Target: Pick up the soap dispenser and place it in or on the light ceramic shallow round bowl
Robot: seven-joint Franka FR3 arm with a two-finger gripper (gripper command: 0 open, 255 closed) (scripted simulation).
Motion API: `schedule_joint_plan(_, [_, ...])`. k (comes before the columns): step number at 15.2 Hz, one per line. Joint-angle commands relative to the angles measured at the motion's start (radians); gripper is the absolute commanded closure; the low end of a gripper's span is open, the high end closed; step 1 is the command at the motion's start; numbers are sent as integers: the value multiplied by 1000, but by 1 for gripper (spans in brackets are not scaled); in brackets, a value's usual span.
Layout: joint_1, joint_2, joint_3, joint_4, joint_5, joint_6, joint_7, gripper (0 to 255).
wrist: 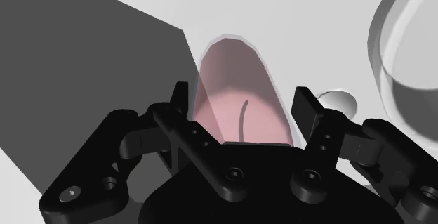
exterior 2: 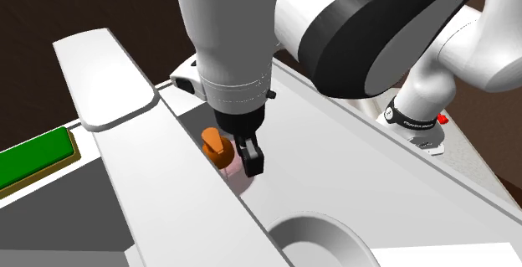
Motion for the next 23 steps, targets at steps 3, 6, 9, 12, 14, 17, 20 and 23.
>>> schedule_joint_plan(3, [1,-34,0,23,11,-56,-7,255])
schedule_joint_plan(6, [1,-54,-1,44,16,-97,-12,255])
schedule_joint_plan(9, [1,-71,-2,68,21,-137,-16,255])
schedule_joint_plan(12, [1,-87,-3,93,25,-177,-20,255])
schedule_joint_plan(14, [1,-96,-4,111,27,-204,-22,255])
schedule_joint_plan(17, [1,-108,-5,139,30,-244,-25,255])
schedule_joint_plan(20, [1,-119,-7,169,32,-285,-28,255])
schedule_joint_plan(23, [0,-125,-7,192,33,-313,-30,255])
